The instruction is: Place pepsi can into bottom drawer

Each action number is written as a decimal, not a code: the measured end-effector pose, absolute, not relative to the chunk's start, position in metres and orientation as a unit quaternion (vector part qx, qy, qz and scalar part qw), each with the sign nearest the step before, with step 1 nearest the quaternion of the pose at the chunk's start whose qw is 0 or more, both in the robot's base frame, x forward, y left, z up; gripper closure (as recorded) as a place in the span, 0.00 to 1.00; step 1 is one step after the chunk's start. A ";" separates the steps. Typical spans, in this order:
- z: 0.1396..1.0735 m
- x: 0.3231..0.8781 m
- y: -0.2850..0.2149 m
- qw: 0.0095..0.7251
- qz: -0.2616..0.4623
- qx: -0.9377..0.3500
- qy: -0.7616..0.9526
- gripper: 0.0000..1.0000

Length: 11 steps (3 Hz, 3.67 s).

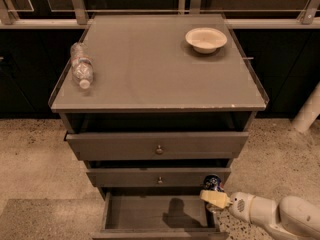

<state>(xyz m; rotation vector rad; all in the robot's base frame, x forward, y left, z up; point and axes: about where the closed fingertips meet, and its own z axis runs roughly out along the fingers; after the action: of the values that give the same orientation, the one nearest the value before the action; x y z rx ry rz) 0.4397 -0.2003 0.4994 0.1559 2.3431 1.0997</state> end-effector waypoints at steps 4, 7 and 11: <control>0.385 0.439 -0.190 0.239 0.374 0.097 0.891 1.00; 0.278 0.423 -0.155 0.150 0.349 0.075 0.922 1.00; 0.220 0.483 -0.154 0.125 0.370 0.036 0.920 1.00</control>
Offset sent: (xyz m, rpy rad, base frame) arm 0.0030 0.0000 -0.0381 -0.0129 0.0512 -0.0437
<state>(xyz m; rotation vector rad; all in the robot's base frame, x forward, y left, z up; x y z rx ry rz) 0.4826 -0.1543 0.2204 0.1052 2.6797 1.0793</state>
